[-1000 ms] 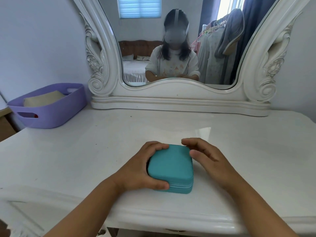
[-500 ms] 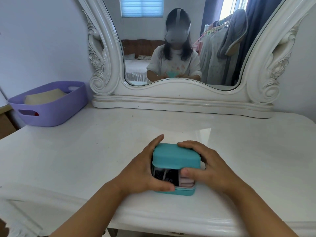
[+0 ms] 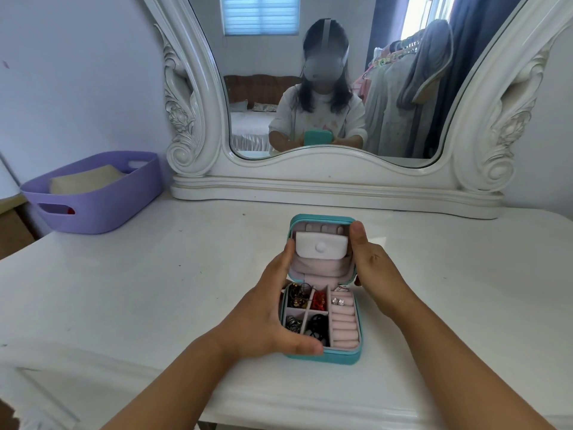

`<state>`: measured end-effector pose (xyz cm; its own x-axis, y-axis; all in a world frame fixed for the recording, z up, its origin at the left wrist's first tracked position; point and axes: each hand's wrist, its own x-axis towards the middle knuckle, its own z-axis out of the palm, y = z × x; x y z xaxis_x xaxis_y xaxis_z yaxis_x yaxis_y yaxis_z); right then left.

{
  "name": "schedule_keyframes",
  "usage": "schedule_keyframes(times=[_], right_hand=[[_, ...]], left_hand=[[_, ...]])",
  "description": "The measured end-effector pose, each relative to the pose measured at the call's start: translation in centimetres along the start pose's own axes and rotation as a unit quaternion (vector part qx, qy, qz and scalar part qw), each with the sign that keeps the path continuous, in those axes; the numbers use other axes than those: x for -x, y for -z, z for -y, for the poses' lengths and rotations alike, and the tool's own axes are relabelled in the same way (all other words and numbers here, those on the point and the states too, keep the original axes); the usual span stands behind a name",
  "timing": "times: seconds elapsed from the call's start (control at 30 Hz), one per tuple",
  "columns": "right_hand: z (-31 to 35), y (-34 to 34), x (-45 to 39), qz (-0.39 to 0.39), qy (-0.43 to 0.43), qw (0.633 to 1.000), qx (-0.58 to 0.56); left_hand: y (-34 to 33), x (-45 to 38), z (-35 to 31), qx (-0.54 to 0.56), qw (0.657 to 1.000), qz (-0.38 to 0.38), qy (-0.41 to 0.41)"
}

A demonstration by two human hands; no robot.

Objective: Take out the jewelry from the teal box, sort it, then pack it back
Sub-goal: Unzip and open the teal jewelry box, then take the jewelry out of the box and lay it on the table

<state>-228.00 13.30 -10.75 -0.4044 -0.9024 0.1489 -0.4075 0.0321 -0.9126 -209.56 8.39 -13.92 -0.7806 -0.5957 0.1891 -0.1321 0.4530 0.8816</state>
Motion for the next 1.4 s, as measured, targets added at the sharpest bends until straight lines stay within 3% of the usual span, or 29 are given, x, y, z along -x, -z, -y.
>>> schedule_keyframes(times=[0.17, 0.37, 0.6, 0.73, 0.83, 0.93, 1.07, 1.23, 1.4], right_hand=[[-0.7, -0.2, -1.6, -0.012, -0.075, 0.997, -0.020], [-1.7, -0.9, -3.1, -0.045, -0.076, 0.995, 0.038], [-1.5, -0.8, -4.1, -0.008, -0.124, 0.987, 0.104], [-1.5, -0.4, -4.0, 0.021, -0.132, 0.989, 0.071], [-1.6, 0.4, -2.6, -0.027, -0.084, 0.995, 0.047], [-1.5, 1.1, -0.1, -0.088, 0.025, 0.993, 0.072], [-2.4, 0.8, 2.9, -0.059, 0.169, 0.975, 0.130], [-4.0, 0.2, 4.6, -0.008, 0.183, 0.968, 0.173], [-3.8, 0.2, 4.7, 0.026, 0.181, 0.964, 0.191]], left_hand=[[0.0, -0.2, -0.3, -0.017, 1.000, 0.014, 0.014], [0.2, -0.6, 0.2, -0.066, 0.997, 0.029, 0.024], [0.3, -0.6, 0.4, -0.102, 0.994, 0.045, 0.020], [0.3, -0.6, 0.5, -0.119, 0.992, 0.039, 0.025], [0.2, -0.7, 0.4, -0.127, 0.991, 0.037, 0.021], [0.2, -0.6, 0.2, -0.123, 0.992, 0.035, 0.013], [0.1, -0.5, 0.1, -0.131, 0.991, 0.028, 0.004], [0.1, -0.7, 0.2, -0.142, 0.990, 0.024, 0.001], [-0.1, -1.5, 0.1, -0.087, 0.996, -0.007, 0.016]])
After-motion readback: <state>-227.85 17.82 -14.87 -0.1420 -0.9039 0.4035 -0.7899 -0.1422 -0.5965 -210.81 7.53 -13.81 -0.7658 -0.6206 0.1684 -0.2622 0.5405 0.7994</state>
